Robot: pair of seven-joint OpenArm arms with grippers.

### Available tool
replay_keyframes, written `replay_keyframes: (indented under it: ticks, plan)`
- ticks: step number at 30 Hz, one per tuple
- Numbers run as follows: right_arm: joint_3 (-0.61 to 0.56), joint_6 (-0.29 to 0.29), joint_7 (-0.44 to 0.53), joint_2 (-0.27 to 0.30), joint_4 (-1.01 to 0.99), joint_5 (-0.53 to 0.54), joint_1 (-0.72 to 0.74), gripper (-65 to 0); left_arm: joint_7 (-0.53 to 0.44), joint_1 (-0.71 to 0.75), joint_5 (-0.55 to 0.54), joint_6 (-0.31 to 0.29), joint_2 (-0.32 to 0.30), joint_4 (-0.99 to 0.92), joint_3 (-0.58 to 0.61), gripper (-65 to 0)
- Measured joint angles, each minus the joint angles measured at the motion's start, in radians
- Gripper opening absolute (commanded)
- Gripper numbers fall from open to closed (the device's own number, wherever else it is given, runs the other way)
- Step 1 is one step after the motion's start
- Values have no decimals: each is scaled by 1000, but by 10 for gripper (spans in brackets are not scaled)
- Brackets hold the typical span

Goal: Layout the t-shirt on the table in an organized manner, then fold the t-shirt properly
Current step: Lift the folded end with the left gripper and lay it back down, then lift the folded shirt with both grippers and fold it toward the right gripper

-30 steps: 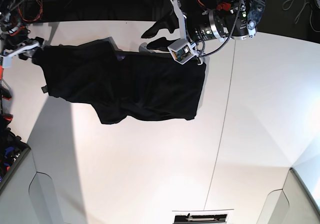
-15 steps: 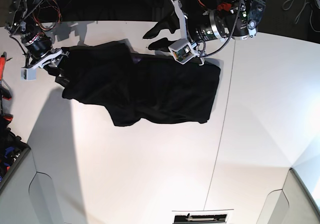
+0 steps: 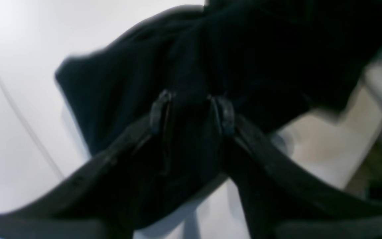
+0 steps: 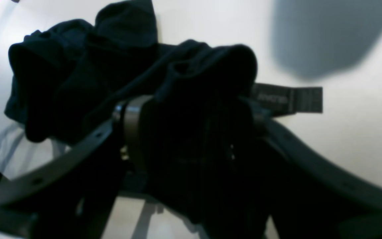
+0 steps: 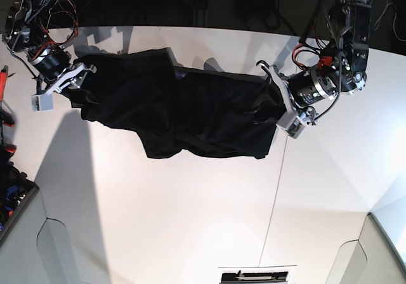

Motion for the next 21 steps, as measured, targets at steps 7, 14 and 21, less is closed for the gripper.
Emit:
replay_keyframes:
  ticks: [7, 14, 21]
  plan:
    - [32, -3, 0, 1, -8, -78, -8, -339, -47, -52, 1, 6, -5, -195, 1, -435]
    - [32, 0, 25, 2, -122, -68, -5, -340, 11, -37, -146, 5, 11, -109, 2, -435]
    - [-50, 11, 38, 1, -143, -9, -2, -396, 31, -30, -129, 6, 11, -109, 3, -435]
